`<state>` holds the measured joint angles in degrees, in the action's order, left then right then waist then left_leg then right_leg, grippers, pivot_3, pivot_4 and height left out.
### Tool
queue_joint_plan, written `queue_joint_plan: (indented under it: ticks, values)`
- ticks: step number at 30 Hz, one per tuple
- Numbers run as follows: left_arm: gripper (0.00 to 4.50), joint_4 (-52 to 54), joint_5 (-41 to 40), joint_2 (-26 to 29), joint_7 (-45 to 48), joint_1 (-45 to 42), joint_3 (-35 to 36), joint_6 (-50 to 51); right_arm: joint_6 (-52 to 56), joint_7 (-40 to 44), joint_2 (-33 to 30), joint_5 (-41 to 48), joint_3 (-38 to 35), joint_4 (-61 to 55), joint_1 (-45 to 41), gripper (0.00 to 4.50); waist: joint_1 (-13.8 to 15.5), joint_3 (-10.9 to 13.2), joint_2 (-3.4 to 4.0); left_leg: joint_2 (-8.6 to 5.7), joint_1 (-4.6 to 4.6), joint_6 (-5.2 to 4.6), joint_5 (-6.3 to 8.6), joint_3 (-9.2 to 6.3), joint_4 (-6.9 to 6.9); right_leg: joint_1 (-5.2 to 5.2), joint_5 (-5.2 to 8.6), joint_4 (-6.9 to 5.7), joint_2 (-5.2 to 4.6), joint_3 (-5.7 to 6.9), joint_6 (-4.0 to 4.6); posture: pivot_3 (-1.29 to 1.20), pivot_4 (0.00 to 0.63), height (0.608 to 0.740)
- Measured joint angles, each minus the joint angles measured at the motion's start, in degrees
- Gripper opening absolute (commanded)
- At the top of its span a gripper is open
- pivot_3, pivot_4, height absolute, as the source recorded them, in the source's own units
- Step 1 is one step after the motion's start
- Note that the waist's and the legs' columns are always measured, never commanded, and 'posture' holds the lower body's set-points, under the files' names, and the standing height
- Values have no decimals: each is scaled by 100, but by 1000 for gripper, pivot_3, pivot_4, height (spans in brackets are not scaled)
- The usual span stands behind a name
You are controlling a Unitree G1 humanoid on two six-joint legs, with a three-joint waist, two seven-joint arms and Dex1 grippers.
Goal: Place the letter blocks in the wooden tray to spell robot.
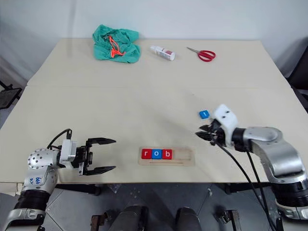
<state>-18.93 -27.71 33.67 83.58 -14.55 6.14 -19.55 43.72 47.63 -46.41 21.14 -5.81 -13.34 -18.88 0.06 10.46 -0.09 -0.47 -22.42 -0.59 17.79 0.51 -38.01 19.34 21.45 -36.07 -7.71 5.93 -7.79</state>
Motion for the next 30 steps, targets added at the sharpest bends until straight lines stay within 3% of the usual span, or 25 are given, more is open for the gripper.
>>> queue_joint_plan:
  ticks: [5, 7, 13, 20, 30]
  values:
    - [4500, -45, 8, -34, 44, -128, -35, -41, -238, -473, 197, -18, -740, 5, 633, 4067, -1, 0, 0, 2, 2, 0, 0, 1, 2, 0, 0, -2, 2, 0, 0, 0, 150, 740]
    - [4500, -143, 10, -41, 61, -153, -39, -54, -240, -672, 404, 60, -1099, -229, 1022, 4471, 19, 0, 0, 2, 1, 0, 0, -1, 5, 0, 0, -2, 2, 1, 0, 0, 150, 740]
    - [4500, -292, 11, -67, 132, -237, -42, -79, -354, -1075, 882, 240, -1775, -1000, 2057, 4471, 22, 0, 1, 1, 4, 0, 0, 3, 1, -3, 0, -2, 2, -4, 0, 0, 150, 740]
    - [4500, -454, 14, -78, 191, -345, -44, -103, -765, -979, 1176, 612, -2233, -1345, 2748, 4471, 11, -1, 1, 1, 7, 0, 0, 5, 2, -4, 0, -1, 3, -7, 0, 0, 150, 740]
    - [4500, -607, 13, -60, 233, -442, -37, -103, -993, -962, 1175, 806, -2351, -1351, 2923, 4471, 8, -1, 1, 2, 8, 0, 0, 5, 2, -5, 0, -2, 4, -8, 0, 0, 150, 740]
